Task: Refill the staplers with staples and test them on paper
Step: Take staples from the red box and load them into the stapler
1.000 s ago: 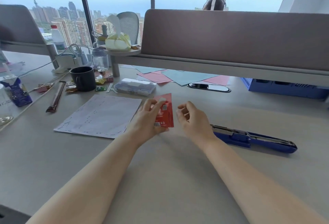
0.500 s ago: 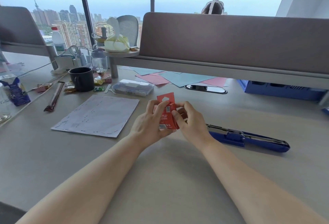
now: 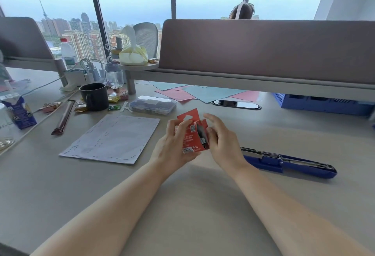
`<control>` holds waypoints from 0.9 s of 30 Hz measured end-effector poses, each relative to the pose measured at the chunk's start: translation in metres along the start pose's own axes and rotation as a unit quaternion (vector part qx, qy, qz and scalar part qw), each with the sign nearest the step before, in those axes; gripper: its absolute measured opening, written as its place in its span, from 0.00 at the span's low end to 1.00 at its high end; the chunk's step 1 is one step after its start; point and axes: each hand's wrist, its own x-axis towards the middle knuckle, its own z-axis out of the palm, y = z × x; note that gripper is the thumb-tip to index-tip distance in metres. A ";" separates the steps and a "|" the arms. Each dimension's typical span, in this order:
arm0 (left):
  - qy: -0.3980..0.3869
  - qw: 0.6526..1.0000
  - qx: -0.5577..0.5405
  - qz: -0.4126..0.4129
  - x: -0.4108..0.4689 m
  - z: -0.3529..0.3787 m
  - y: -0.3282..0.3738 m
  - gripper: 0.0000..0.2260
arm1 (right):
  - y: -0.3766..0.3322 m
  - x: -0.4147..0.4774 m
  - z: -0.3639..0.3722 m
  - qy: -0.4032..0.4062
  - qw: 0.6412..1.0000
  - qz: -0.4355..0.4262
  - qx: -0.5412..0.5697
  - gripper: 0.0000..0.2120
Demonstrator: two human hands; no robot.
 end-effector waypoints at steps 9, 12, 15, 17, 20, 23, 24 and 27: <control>-0.023 0.997 -0.076 -0.025 0.003 0.000 -0.006 0.39 | 0.000 0.002 -0.001 0.011 1.000 0.004 0.025 0.15; -0.028 0.993 -0.113 -0.038 0.004 0.002 -0.011 0.39 | 0.002 0.003 -0.003 0.035 0.999 -0.006 0.015 0.13; -0.027 0.993 -0.110 -0.041 0.004 0.000 -0.013 0.39 | 0.003 0.004 -0.002 0.022 0.999 -0.021 -0.029 0.11; -0.027 0.995 -0.089 -0.041 0.005 -0.002 -0.012 0.39 | 0.003 0.005 -0.001 -0.002 1.000 -0.012 -0.016 0.09; -0.028 0.998 -0.054 -0.026 0.005 -0.005 -0.011 0.38 | 0.005 0.005 0.002 -0.049 0.999 -0.007 -0.010 0.11; -0.035 0.999 -0.033 -0.015 0.004 -0.006 -0.011 0.38 | 0.007 0.005 0.001 -0.105 0.994 0.014 -0.014 0.14; -0.037 0.999 -0.029 -0.016 0.004 -0.007 -0.011 0.38 | 0.008 0.006 0.001 -0.119 0.993 0.020 -0.010 0.14; -0.044 0.998 -0.032 -0.018 0.004 -0.007 -0.012 0.38 | 0.008 0.006 -0.002 -0.126 0.992 0.026 -0.011 0.14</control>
